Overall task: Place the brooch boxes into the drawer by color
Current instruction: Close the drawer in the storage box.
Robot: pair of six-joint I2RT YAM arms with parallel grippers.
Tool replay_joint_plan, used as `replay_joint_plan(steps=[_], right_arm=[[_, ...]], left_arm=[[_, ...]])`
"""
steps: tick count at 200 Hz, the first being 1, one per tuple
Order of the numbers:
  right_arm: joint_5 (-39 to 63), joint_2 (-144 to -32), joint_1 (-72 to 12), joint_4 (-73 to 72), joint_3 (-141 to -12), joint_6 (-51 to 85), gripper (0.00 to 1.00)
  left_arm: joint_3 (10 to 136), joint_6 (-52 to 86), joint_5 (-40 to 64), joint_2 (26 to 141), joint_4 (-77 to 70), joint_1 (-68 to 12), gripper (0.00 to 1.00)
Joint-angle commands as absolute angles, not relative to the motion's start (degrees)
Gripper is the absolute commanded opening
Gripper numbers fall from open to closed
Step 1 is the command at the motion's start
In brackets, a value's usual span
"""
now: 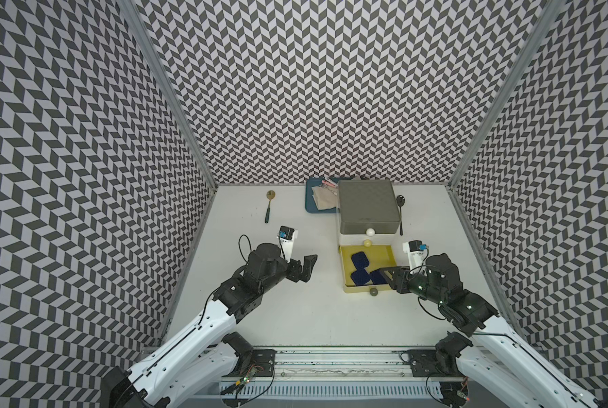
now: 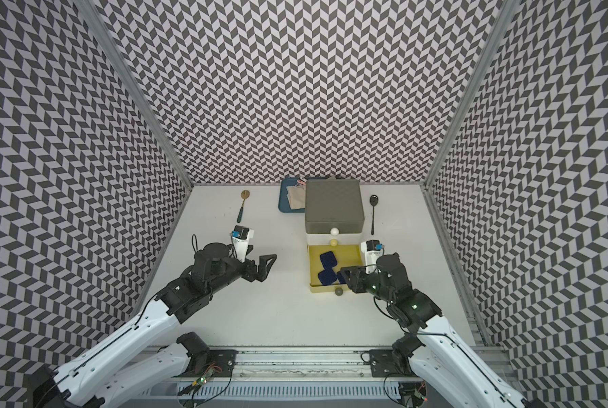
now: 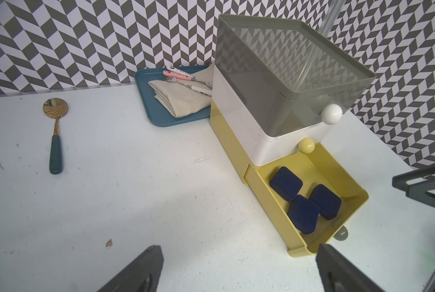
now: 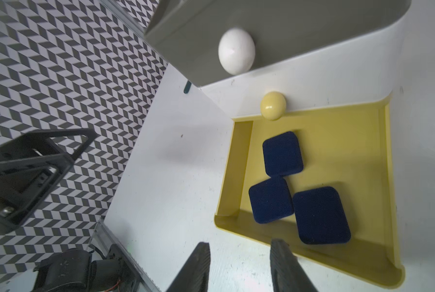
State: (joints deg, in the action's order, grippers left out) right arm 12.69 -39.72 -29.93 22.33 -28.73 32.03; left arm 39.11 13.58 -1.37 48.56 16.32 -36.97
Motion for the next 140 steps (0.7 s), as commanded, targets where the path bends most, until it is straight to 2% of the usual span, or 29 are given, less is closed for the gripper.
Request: replay_joint_plan(steps=[1, 48, 140], right_arm=[[9.4, -40.4, -33.0, 25.3, -27.1, 37.6, 0.46], [4.2, -44.7, -40.9, 21.4, -22.6, 45.4, 0.5], [1.4, -50.9, -41.2, 12.5, -19.1, 43.1, 0.47]], left_arm=[[39.0, 13.7, -0.6, 47.4, 15.1, -36.6, 1.0], [39.0, 13.8, -0.9, 46.9, 15.2, -36.6, 1.0], [39.0, 13.4, -1.2, 47.4, 15.3, -36.6, 1.0]])
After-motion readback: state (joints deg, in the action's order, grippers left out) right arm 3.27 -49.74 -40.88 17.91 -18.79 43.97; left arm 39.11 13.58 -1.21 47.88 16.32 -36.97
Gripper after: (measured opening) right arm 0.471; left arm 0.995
